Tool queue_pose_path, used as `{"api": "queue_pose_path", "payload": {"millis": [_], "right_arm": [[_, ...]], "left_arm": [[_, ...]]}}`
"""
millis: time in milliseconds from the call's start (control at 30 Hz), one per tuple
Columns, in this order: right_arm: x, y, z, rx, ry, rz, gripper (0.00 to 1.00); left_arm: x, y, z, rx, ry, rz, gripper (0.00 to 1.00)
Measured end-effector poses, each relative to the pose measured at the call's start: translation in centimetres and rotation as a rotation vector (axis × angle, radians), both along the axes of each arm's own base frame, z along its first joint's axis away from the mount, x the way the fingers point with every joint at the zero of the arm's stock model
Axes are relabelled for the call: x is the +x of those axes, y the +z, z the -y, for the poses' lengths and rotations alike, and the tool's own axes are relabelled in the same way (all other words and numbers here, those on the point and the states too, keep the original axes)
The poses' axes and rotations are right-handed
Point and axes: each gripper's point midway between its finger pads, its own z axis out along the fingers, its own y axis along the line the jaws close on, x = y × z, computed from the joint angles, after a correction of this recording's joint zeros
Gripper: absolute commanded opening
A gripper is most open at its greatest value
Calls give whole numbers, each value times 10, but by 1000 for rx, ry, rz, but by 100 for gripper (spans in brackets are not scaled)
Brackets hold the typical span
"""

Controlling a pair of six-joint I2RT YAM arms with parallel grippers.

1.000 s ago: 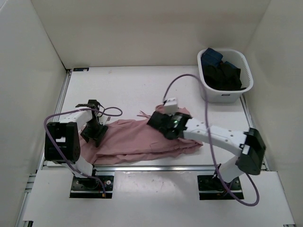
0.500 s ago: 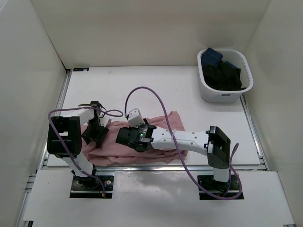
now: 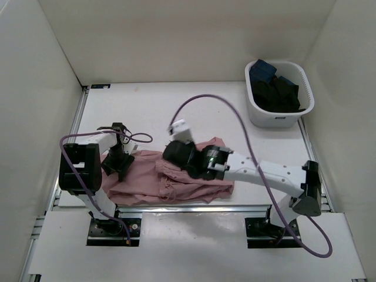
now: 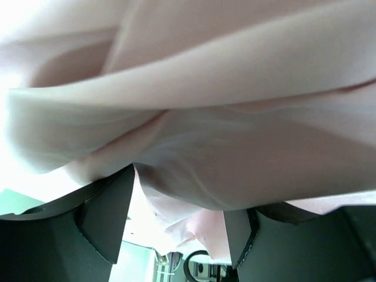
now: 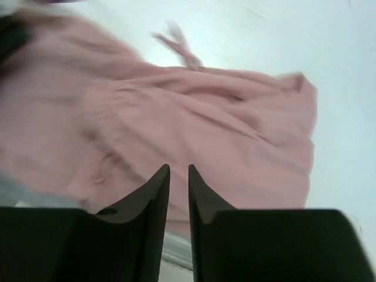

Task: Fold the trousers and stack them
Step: Fold the trousers

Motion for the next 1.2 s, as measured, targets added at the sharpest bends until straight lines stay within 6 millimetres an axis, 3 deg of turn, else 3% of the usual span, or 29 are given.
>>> {"api": "queue_pose_path", "payload": {"millis": [33, 67, 167, 300, 367, 433, 500, 567, 633, 700, 767, 833, 933, 1000, 1067, 1133, 1200], "right_arm": [[14, -5, 16, 25, -57, -28, 7], [30, -17, 33, 20, -115, -57, 1], [60, -76, 62, -49, -218, -159, 0], [37, -178, 67, -247, -178, -371, 0], [26, -206, 71, -308, -169, -439, 0], [28, -204, 71, -298, -176, -448, 9], [35, -186, 72, -245, -199, -436, 47], [49, -152, 74, -153, -236, -398, 91], [64, -109, 83, -22, -287, -346, 99], [80, -65, 106, 127, -359, -295, 99], [92, -44, 136, 255, -427, -271, 99], [96, -59, 170, 310, -499, -323, 99], [85, -116, 194, 350, -537, -496, 99], [63, -159, 194, 362, -524, -661, 99], [39, -182, 186, 383, -480, -795, 99], [28, -186, 178, 410, -439, -855, 99], [28, -183, 171, 441, -406, -864, 87]], "left_arm": [[3, 1, 0, 2, 0, 8, 71], [5, 3, -1, 4, 0, 15, 71], [12, 5, -1, 9, -1, 34, 71], [13, 6, -3, 19, -2, 38, 71], [13, 6, -4, 24, -2, 37, 71], [12, 8, -5, 28, -3, 34, 71], [14, 12, -5, 32, -4, 39, 74], [20, 17, -6, 35, -6, 53, 75], [27, 23, -6, 38, -5, 76, 76], [35, 31, -6, 39, -4, 104, 76], [39, 37, -6, 40, -3, 129, 77], [42, 44, -8, 41, 2, 147, 77], [40, 50, -14, 44, 24, 156, 77], [35, 49, -26, 51, 57, 150, 77], [26, 47, -39, 58, 98, 134, 77], [17, 45, -49, 62, 129, 117, 78], [9, 44, -59, 67, 161, 109, 78]]}}
